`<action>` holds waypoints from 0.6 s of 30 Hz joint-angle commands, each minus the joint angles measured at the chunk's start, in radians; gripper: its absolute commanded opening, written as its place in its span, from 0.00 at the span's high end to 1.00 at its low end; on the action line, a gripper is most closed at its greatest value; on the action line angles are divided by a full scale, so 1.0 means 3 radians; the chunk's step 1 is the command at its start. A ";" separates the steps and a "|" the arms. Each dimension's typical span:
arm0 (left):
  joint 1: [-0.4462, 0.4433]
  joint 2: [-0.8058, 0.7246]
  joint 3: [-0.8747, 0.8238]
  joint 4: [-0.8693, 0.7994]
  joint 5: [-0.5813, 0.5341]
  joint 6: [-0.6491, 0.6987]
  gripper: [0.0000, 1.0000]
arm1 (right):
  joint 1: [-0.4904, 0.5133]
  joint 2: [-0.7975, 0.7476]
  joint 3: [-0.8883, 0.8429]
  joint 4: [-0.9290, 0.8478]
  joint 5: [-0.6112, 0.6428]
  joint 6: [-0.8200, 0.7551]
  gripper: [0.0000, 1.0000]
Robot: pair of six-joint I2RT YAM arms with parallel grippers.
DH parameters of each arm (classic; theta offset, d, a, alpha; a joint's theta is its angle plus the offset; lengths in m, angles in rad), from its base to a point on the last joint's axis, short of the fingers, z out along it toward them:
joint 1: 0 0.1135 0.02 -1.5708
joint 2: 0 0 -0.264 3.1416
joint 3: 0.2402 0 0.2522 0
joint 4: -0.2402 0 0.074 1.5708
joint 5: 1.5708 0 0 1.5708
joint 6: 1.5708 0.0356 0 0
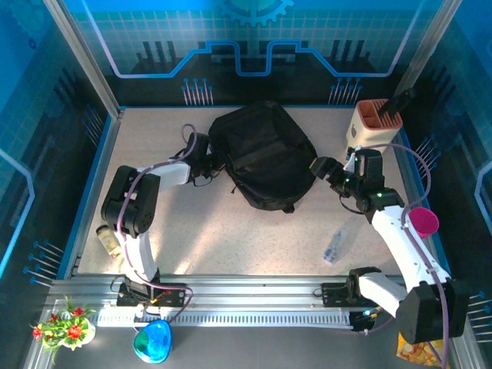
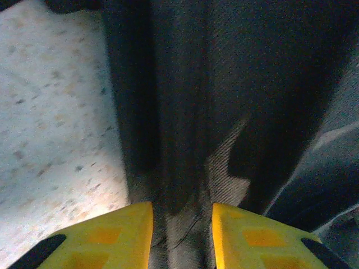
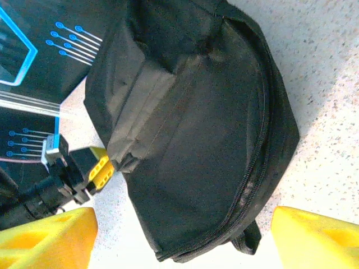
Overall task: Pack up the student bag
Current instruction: Rotate the student bag at the top-center of the table.
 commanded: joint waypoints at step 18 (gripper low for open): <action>0.0086 0.0386 0.0306 0.0193 0.0326 -0.0179 0.78 | 0.0252 0.0783 -0.0284 0.0070 -0.0130 -0.0215 0.22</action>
